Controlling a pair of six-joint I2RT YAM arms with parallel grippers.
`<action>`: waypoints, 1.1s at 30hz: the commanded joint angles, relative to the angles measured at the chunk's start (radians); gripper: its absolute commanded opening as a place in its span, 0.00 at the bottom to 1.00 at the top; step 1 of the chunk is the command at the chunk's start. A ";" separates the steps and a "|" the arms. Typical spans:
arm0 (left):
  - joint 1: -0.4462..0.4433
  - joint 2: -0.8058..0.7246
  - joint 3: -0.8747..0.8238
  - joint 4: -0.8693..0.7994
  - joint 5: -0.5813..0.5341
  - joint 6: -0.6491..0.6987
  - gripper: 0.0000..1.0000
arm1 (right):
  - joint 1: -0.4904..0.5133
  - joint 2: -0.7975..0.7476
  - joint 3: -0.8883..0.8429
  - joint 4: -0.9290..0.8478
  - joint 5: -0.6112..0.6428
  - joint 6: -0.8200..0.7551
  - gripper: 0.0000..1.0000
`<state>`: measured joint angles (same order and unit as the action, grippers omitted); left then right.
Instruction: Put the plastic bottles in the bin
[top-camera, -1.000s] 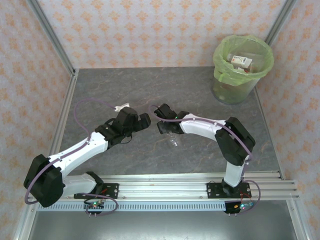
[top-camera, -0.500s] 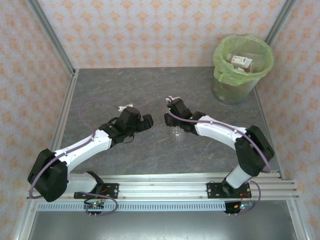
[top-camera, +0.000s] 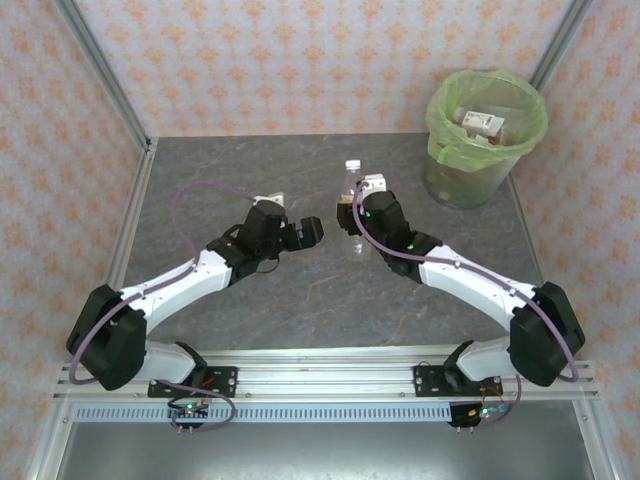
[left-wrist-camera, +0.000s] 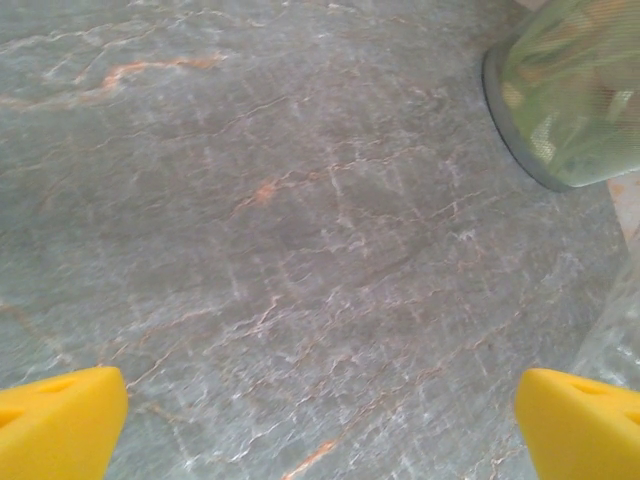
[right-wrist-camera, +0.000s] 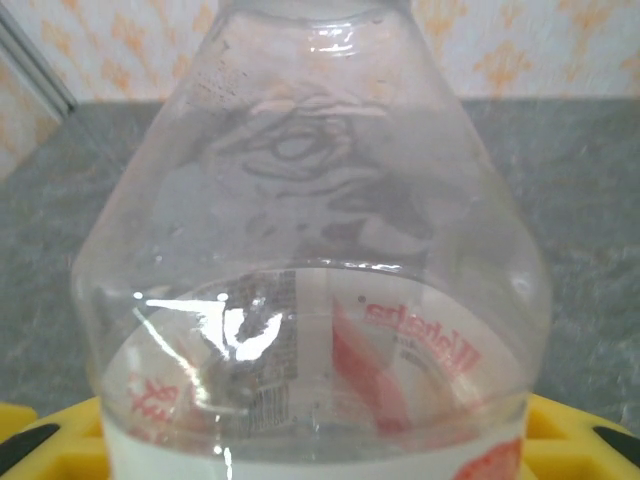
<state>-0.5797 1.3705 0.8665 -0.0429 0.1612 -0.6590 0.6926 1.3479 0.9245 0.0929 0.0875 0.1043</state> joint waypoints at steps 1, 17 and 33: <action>0.007 0.017 0.054 0.072 0.038 0.038 1.00 | -0.013 -0.041 0.008 0.159 0.063 -0.074 0.51; 0.006 0.088 0.116 0.124 0.101 0.017 1.00 | -0.166 -0.003 0.149 0.291 -0.021 -0.271 0.51; 0.002 0.093 0.111 0.117 0.096 -0.016 1.00 | -0.413 0.125 0.383 0.504 0.019 -0.415 0.54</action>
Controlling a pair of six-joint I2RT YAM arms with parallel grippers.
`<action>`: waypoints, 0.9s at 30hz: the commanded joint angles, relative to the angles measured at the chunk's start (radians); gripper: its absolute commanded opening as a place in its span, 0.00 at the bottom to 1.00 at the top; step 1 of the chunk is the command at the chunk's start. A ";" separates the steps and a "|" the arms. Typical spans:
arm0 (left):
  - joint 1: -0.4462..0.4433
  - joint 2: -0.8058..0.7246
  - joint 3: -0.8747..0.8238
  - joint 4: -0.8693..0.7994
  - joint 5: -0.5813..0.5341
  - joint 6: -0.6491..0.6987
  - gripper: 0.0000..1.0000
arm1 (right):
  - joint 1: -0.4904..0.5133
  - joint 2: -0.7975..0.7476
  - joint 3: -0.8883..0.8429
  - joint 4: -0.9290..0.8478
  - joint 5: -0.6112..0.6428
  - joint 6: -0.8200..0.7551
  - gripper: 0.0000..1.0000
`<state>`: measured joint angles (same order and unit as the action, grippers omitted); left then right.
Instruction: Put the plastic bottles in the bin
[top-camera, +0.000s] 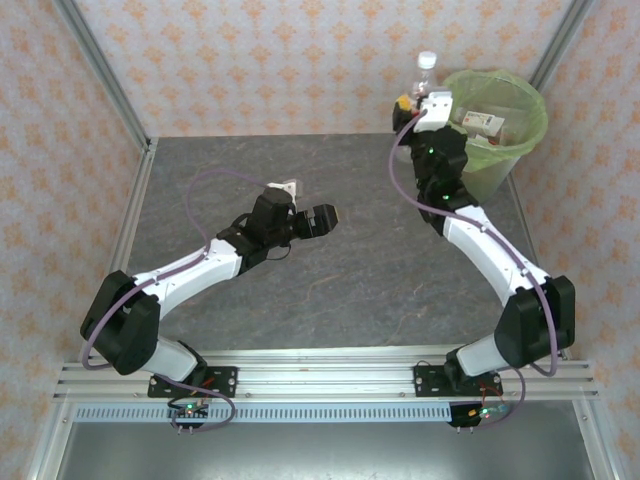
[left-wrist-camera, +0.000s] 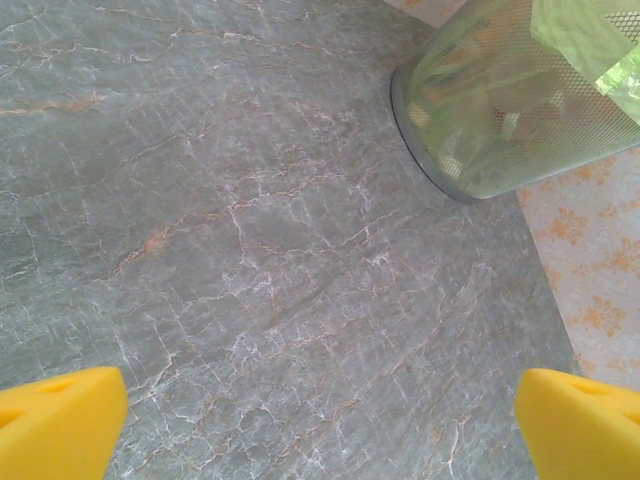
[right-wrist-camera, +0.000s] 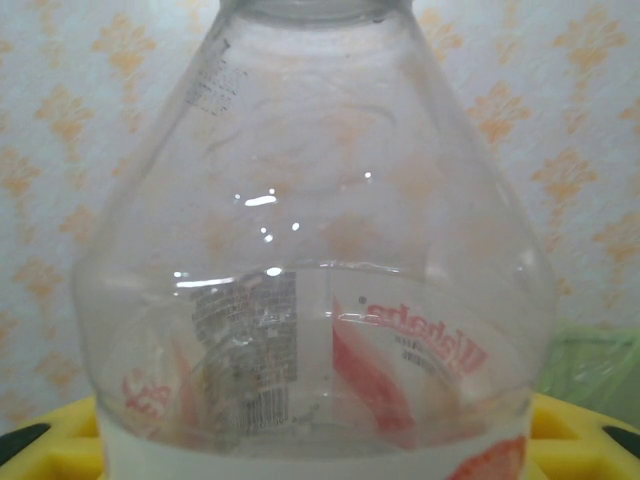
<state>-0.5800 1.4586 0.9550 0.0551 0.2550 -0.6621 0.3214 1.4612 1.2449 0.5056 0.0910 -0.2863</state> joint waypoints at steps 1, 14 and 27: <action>0.002 0.005 0.021 0.019 0.000 -0.014 1.00 | -0.063 0.019 0.080 0.092 0.012 -0.025 0.54; 0.000 0.004 0.038 -0.020 -0.007 -0.013 1.00 | -0.237 0.187 0.188 0.243 0.080 -0.262 0.55; -0.005 0.025 0.051 -0.029 0.000 -0.021 1.00 | -0.243 0.252 0.117 0.218 0.199 -0.429 0.59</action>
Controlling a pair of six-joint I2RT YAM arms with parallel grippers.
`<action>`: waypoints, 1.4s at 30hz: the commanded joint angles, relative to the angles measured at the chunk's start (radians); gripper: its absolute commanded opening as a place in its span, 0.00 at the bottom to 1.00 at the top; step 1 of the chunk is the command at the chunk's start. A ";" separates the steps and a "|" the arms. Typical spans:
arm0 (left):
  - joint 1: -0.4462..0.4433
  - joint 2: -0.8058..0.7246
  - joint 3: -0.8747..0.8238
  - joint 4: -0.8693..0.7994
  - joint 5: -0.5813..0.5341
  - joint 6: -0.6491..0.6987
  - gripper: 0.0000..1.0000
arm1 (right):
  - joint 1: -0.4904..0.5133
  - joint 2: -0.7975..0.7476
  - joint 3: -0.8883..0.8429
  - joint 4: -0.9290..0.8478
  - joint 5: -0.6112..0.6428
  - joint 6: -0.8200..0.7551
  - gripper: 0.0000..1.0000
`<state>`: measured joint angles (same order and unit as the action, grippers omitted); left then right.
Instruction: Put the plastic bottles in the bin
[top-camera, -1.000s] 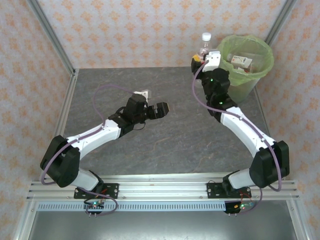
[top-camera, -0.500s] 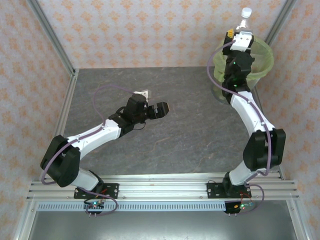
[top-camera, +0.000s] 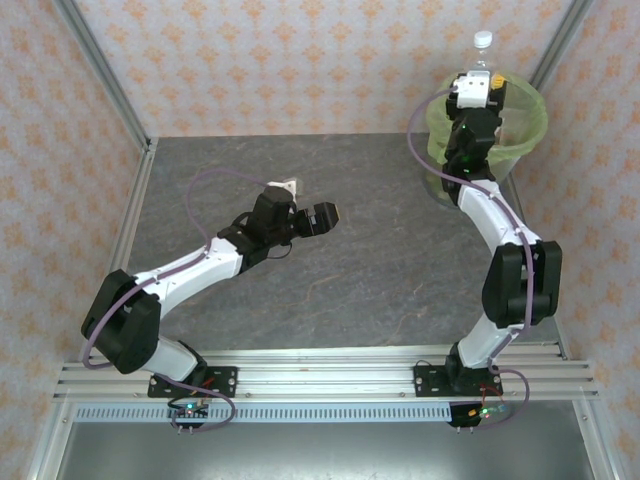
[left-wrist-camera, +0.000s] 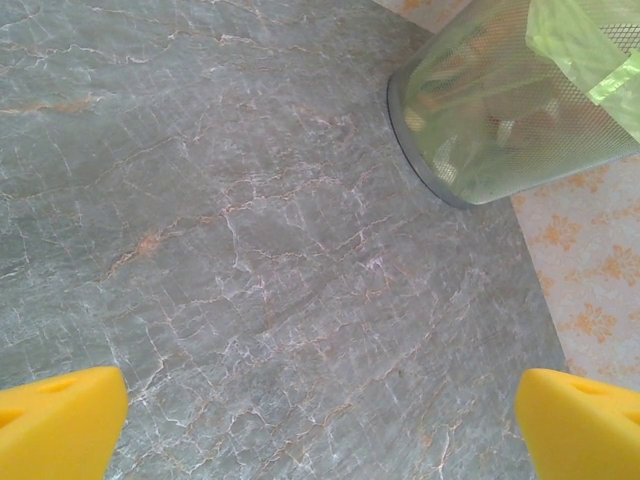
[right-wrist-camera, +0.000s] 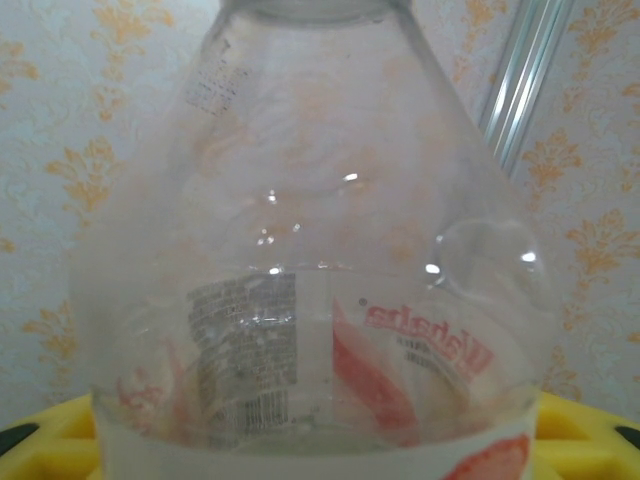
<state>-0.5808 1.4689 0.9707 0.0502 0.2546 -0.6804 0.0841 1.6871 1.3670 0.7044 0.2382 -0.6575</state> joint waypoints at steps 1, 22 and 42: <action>-0.005 0.014 0.034 -0.024 0.001 -0.003 1.00 | -0.008 0.037 0.004 0.005 0.058 -0.064 0.60; -0.007 -0.014 0.044 -0.110 -0.094 0.038 1.00 | -0.020 0.070 0.247 -0.670 0.022 0.126 0.93; 0.059 -0.223 0.044 -0.324 -0.417 0.138 1.00 | -0.020 -0.314 0.008 -0.665 -0.310 0.416 0.99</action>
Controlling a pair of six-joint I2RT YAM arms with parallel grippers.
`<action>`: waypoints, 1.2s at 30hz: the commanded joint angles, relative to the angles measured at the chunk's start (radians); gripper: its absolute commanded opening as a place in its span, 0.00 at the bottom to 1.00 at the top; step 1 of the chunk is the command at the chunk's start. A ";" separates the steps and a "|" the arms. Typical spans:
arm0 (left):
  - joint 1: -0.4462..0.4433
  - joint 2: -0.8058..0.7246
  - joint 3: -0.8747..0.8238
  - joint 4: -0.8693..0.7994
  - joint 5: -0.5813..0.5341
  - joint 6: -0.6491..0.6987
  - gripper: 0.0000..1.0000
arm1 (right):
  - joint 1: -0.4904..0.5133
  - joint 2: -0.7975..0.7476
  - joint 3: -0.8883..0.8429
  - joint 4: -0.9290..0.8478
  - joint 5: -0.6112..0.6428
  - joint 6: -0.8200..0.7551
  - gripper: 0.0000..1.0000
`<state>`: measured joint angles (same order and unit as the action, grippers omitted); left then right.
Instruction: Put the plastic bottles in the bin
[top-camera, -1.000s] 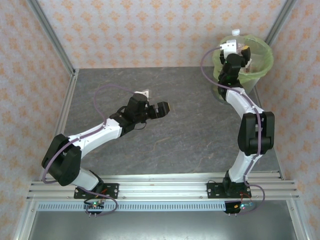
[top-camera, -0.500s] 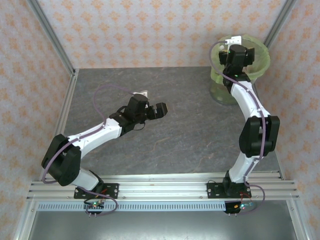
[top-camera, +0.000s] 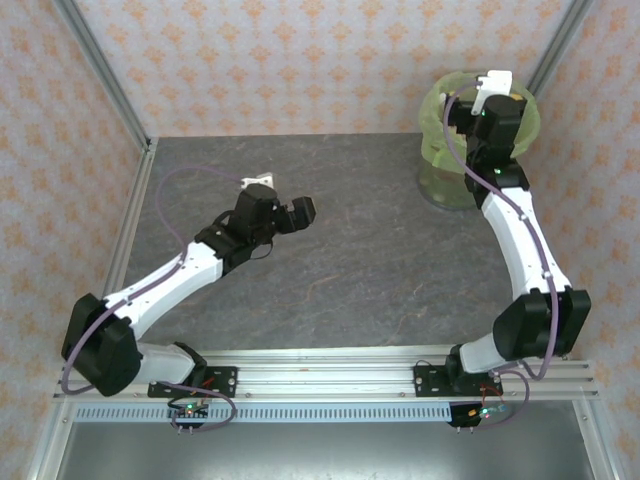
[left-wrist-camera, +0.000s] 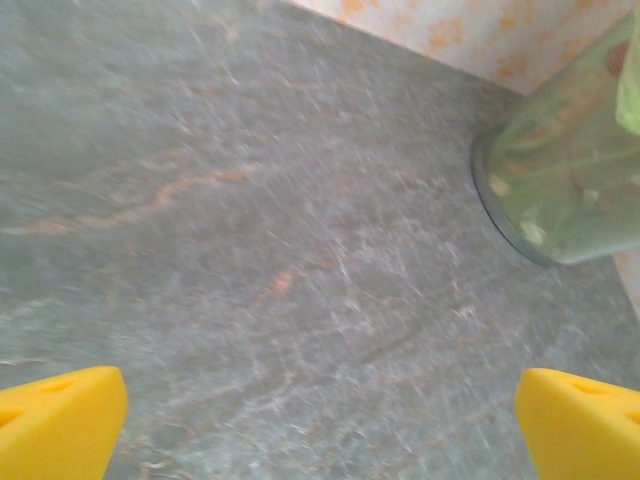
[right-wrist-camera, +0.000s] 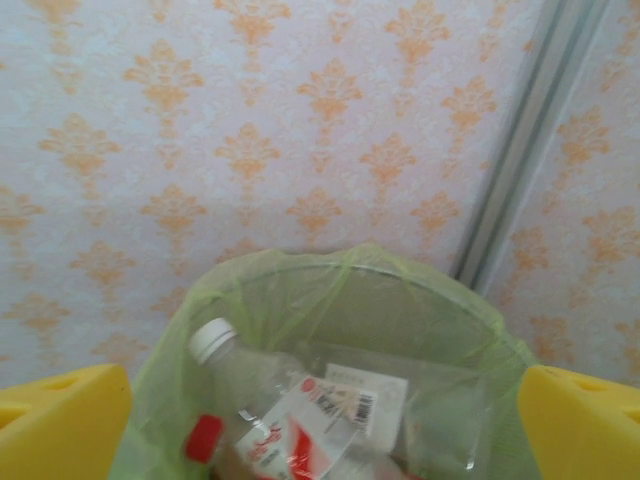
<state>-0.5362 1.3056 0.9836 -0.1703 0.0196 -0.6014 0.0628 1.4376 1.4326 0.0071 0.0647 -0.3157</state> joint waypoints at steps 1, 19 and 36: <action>0.020 -0.081 0.024 -0.123 -0.237 0.061 1.00 | 0.002 -0.095 -0.095 0.062 -0.169 0.093 0.99; 0.358 -0.251 -0.328 0.159 -0.632 0.359 1.00 | 0.003 -0.423 -0.762 0.271 -0.297 0.303 0.99; 0.515 0.136 -0.452 0.688 -0.189 0.549 1.00 | 0.001 -0.161 -1.047 0.537 -0.087 0.285 0.99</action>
<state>-0.0242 1.4559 0.5663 0.3229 -0.2375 -0.1390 0.0628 1.2259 0.3874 0.4088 -0.0521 -0.0143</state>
